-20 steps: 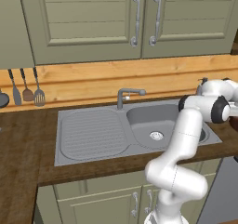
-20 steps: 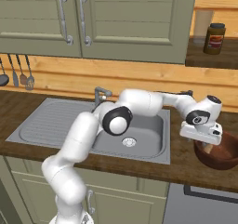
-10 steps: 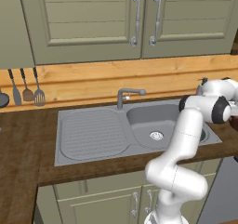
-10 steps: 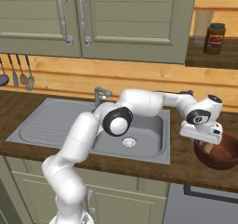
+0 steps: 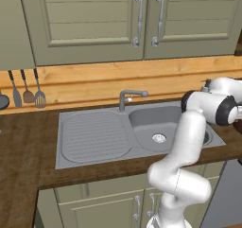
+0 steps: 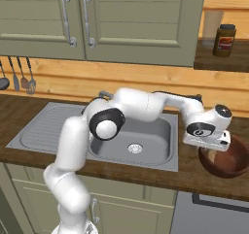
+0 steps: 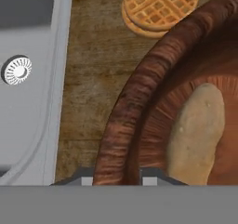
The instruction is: Pick the sweet potato from the sink and place it in the bowl. Then pick the bowl and place it in the microwave. Then close the microwave door and press the start button.
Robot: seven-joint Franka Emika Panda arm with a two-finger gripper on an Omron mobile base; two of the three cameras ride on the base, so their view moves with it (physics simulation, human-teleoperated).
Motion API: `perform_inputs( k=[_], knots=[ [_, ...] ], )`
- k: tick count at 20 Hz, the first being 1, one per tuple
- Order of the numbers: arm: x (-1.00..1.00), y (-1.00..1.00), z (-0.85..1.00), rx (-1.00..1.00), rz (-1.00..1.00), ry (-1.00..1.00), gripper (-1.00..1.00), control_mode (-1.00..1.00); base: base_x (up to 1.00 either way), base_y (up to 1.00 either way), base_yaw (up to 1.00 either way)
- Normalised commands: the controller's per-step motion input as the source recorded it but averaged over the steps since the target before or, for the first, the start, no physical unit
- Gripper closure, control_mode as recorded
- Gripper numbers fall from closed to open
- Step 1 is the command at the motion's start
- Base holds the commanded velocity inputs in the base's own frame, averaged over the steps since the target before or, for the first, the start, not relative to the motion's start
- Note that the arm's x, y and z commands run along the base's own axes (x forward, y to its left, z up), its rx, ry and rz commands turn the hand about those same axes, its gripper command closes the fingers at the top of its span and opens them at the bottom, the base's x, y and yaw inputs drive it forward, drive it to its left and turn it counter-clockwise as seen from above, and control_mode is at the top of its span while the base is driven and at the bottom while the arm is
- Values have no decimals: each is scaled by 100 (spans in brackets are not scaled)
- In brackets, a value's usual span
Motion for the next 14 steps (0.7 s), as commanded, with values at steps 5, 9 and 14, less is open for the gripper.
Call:
perform_inputs(
  k=[5,9,14],
  knots=[
    [-10,43,38,-23,21,8,100,-100,0,0,0],
    [-2,36,70,-33,27,26,100,-100,0,0,0],
    [-15,21,66,-19,41,20,100,-100,0,0,0]
  ],
)
